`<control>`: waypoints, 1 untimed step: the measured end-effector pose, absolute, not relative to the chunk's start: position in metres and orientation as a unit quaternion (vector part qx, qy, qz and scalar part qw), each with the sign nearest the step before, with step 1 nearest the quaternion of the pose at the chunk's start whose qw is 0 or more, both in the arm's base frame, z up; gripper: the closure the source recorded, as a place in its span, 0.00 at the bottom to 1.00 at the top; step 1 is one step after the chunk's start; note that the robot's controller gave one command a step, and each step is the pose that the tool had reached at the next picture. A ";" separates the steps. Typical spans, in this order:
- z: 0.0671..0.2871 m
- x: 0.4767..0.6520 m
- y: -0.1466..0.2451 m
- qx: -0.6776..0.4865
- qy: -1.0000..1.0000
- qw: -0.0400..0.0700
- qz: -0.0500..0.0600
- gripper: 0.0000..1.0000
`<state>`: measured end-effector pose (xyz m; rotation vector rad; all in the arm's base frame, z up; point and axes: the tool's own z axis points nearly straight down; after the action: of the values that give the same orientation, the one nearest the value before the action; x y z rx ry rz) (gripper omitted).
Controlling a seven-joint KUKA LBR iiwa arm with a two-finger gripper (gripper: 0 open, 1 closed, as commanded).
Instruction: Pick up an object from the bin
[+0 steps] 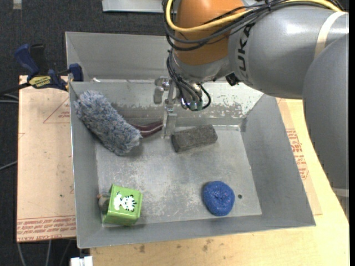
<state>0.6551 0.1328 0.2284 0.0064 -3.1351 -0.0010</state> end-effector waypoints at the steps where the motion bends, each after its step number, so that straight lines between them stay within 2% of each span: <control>1: 0.234 0.656 0.132 0.001 -1.000 -0.001 -0.001 0.00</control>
Offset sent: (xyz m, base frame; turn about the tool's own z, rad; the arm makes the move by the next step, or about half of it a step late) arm -0.0271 -0.0800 -0.0703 -0.1007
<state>0.6564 0.1321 0.2339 0.0032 -3.1433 -0.0024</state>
